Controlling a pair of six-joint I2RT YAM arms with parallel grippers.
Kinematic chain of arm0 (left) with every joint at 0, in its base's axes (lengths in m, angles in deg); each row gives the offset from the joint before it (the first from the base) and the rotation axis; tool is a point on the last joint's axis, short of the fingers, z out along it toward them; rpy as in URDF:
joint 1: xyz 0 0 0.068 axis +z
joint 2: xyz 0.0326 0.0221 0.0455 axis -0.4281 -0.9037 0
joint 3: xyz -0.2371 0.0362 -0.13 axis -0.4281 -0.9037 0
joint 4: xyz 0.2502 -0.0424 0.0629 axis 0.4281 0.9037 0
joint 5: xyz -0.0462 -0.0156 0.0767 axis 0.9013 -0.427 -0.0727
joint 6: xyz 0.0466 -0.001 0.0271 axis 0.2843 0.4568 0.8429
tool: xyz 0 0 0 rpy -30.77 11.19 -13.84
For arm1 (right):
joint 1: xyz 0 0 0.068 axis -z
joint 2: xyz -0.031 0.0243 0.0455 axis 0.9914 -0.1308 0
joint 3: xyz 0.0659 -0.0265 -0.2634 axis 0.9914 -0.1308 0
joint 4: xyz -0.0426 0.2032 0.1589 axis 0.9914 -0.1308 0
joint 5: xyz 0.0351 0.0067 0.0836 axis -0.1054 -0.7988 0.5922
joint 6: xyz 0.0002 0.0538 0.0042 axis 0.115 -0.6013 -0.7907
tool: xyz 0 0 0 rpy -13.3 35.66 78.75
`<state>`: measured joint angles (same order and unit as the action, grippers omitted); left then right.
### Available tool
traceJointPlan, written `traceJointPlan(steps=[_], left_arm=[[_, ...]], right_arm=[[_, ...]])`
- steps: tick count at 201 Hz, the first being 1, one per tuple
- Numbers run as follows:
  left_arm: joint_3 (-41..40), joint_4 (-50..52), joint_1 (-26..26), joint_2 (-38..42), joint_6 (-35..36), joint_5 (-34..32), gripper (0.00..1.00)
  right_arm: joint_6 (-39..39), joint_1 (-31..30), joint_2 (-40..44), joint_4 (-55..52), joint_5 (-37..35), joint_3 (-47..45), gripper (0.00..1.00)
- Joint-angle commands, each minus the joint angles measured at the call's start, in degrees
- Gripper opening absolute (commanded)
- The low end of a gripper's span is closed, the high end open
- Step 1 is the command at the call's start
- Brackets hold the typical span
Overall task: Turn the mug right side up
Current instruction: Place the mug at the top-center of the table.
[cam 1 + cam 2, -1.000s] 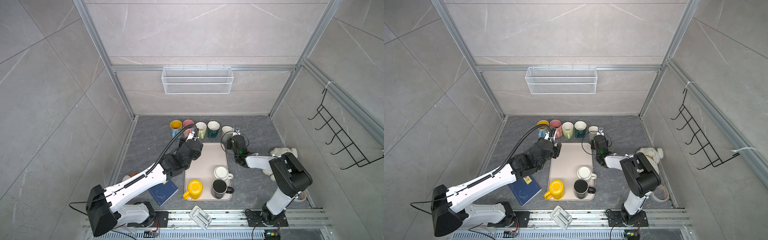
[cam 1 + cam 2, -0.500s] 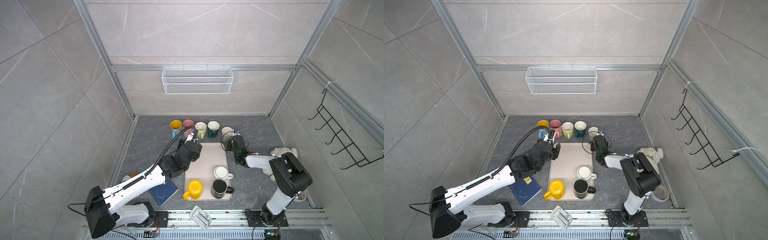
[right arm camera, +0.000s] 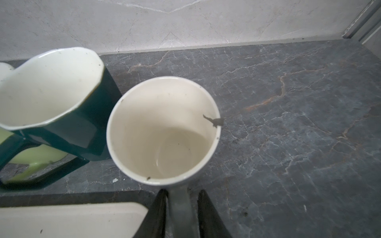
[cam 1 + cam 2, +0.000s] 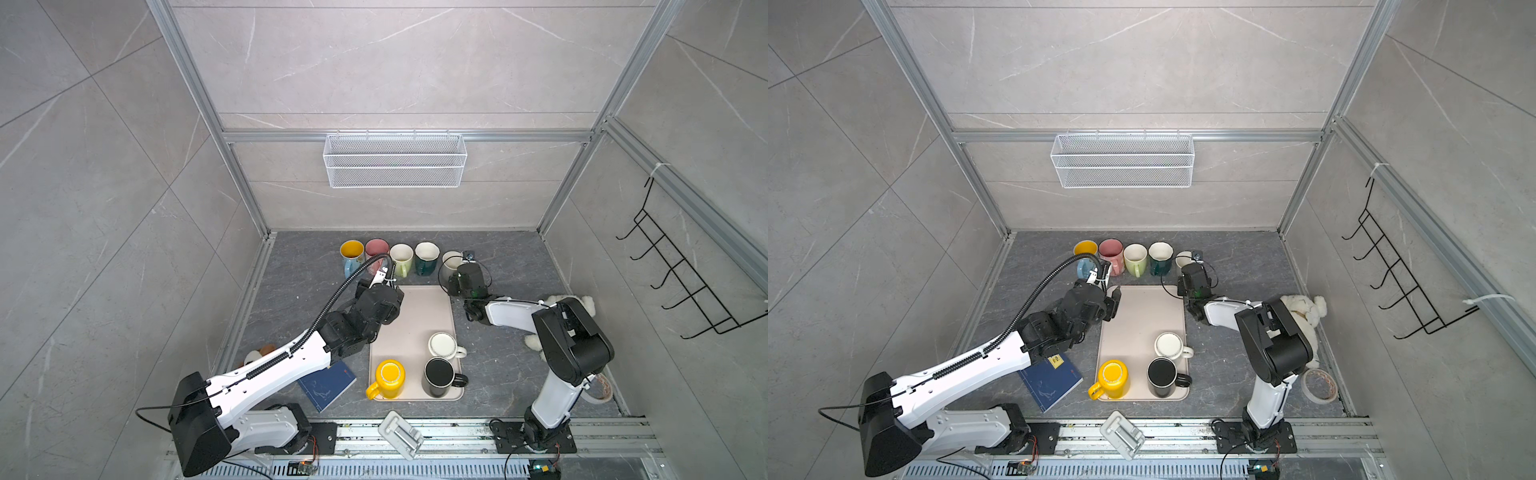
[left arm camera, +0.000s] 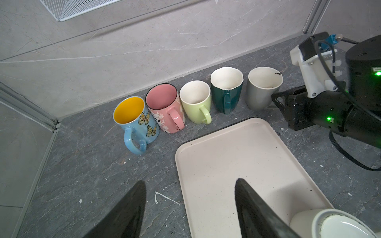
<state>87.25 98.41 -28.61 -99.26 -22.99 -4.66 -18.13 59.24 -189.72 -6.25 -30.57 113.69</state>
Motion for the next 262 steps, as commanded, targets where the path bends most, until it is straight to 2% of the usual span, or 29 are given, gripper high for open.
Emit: traceJointPlan(steps=[1, 48, 75, 98, 136, 159, 187, 209, 232, 262], left_arm=[[-0.3, -1.8, 0.3, 1.6, -0.2, -1.1, 0.70], [-0.3, -2.0, 0.3, 1.6, -0.4, -1.1, 0.70], [-0.3, -2.3, 0.3, 1.6, -0.3, -1.1, 0.71], [-0.3, -2.5, 0.3, 1.3, -0.2, -0.7, 0.71], [-0.3, -3.1, 0.3, 1.0, -0.1, -0.1, 0.71], [-0.8, -3.7, 0.2, 1.2, 0.0, -0.2, 0.71], [-1.5, -4.2, 0.7, 1.0, -1.0, -0.6, 0.72], [-1.3, -2.9, 2.5, -0.4, -3.2, 0.4, 0.72], [-1.2, -2.6, 3.8, -1.6, -5.2, 2.2, 0.72], [-0.5, -1.1, 4.4, -2.3, -8.1, 3.7, 0.72]], right_arm=[[-0.9, -0.4, -1.5, -1.7, 0.6, 2.3, 0.30], [-0.8, -0.4, -2.0, -2.2, 1.2, 3.3, 0.30], [-0.8, -0.5, 0.5, -1.0, 2.2, 1.1, 0.47], [-0.7, -0.6, 3.6, -0.9, 2.8, -0.6, 0.57], [-1.2, -1.0, 9.1, -5.5, 3.7, -1.8, 0.62], [-3.6, -1.3, 14.0, -12.3, 4.8, -2.2, 0.63], [-9.2, -1.3, 19.2, -32.1, 12.0, 4.6, 0.62], [-12.5, -1.4, 20.0, -47.7, 22.2, 12.7, 0.58], [-16.5, -1.8, 23.8, -52.8, 31.2, 15.0, 0.57], [-22.6, -1.9, 28.7, -57.4, 37.4, 15.9, 0.57]])
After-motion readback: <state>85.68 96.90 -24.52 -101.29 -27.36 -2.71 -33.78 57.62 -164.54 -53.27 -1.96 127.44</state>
